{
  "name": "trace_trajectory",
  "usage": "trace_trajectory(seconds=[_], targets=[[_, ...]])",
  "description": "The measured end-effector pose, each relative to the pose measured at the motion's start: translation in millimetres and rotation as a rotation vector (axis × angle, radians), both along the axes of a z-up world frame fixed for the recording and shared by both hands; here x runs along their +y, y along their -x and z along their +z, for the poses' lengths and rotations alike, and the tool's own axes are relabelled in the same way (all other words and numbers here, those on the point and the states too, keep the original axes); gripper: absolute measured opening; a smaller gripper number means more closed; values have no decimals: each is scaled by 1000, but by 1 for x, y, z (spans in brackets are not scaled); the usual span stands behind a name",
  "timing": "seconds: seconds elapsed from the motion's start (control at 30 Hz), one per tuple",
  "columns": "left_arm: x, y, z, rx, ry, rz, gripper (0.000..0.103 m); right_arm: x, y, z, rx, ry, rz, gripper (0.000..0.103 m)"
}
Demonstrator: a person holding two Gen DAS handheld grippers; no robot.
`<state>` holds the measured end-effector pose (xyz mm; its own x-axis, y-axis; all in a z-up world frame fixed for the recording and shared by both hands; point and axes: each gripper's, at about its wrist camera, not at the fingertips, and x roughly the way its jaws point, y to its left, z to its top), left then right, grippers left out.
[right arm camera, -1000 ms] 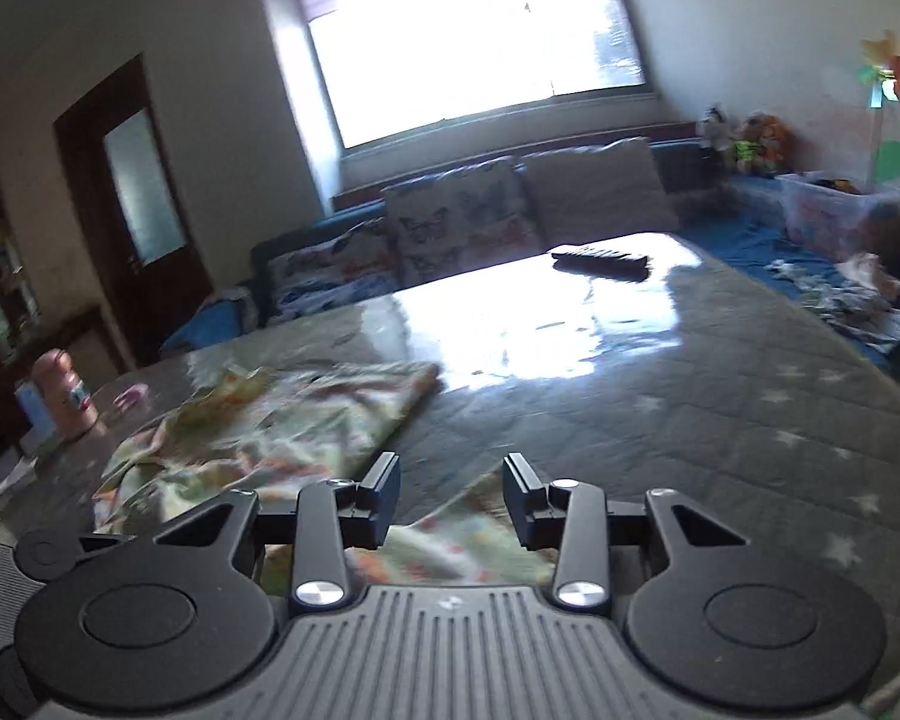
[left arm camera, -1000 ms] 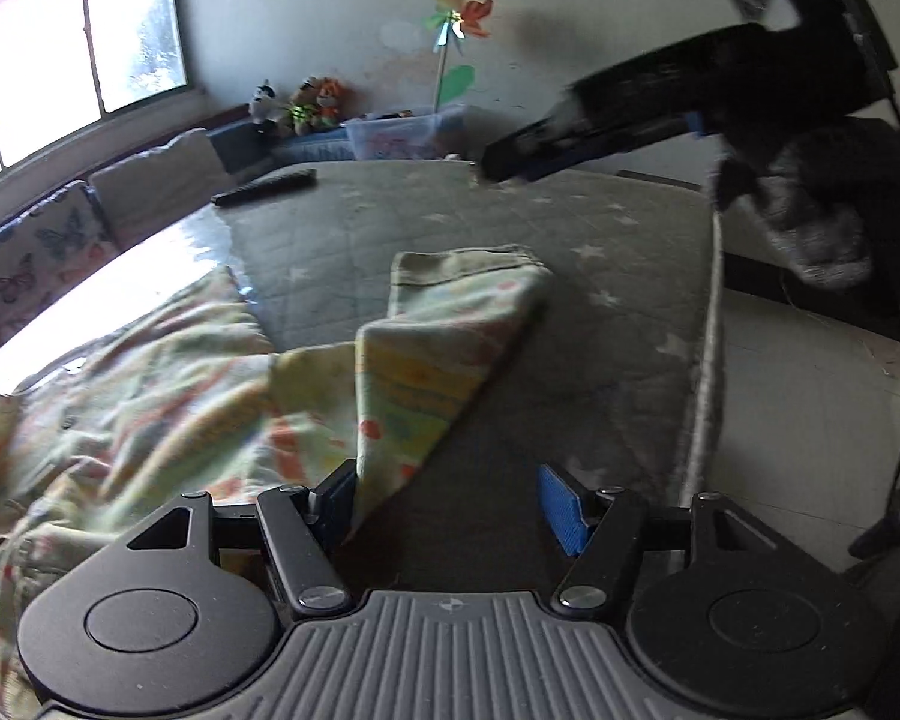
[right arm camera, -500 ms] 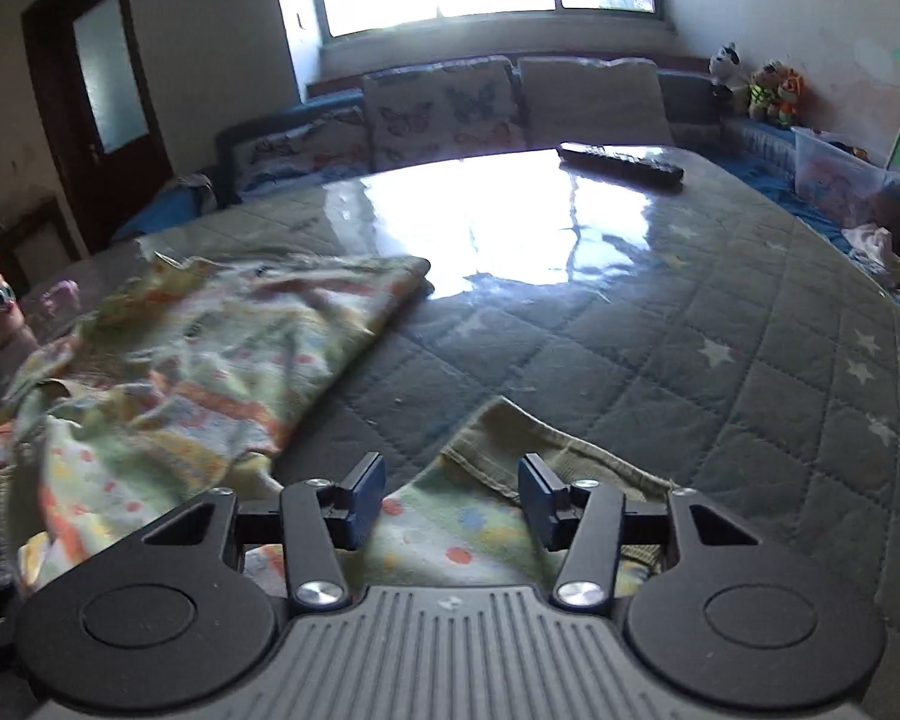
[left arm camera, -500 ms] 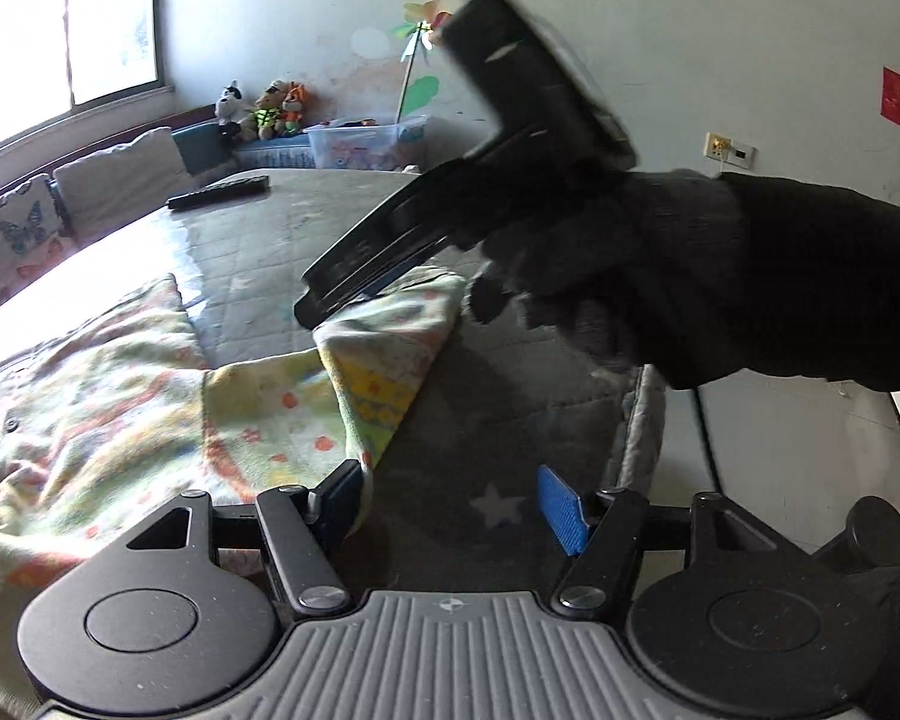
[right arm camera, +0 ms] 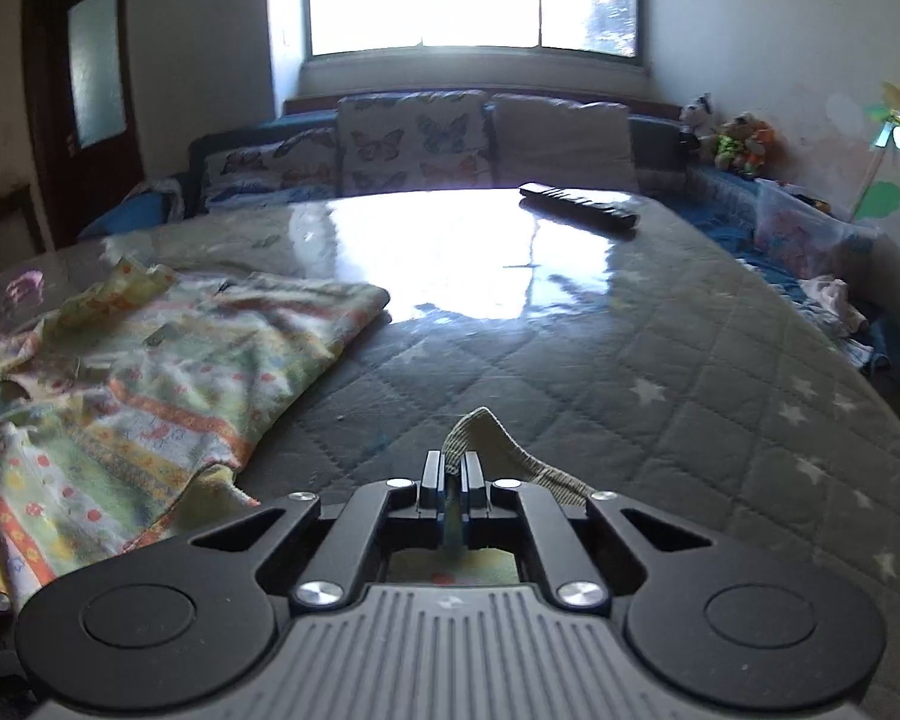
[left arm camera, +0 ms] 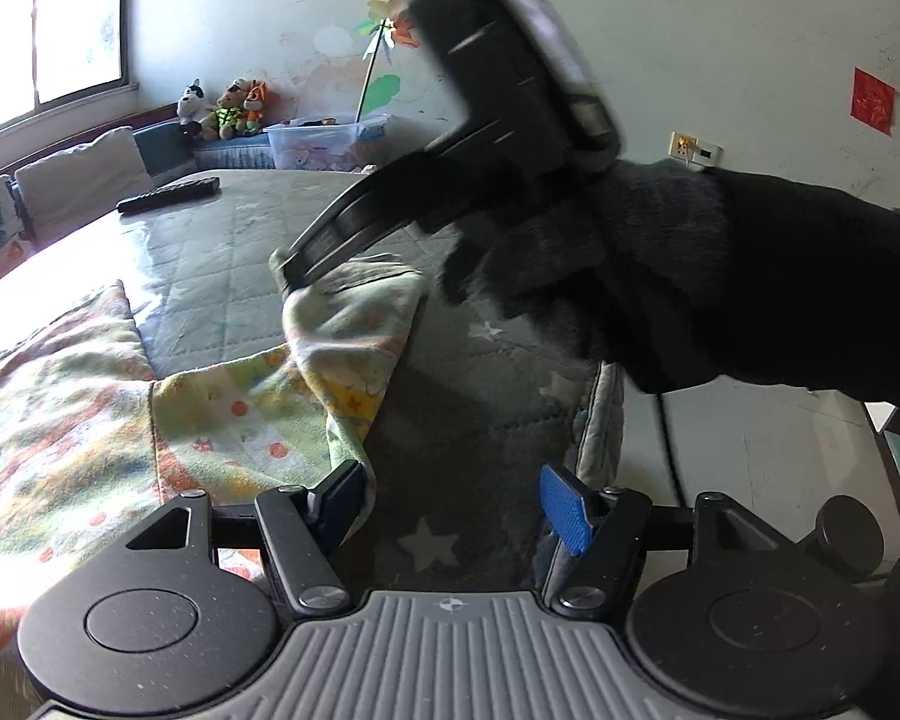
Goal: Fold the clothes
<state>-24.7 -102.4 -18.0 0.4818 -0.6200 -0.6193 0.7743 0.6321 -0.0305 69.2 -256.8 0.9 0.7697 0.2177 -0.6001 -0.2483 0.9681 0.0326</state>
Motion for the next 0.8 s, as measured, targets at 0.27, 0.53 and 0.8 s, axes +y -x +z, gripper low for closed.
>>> trace_trajectory(seconds=[0.27,0.53,0.8], targets=[[-9,1,1,12,11,-35,71,-60,61,28,-75,-28,-203,2],[-26,4,1,16,9,-81,71,-50,87,40,-150,17,-127,11],[-11,10,22,-43,35,-27,71,3,26,20,-50,-16,40,36]])
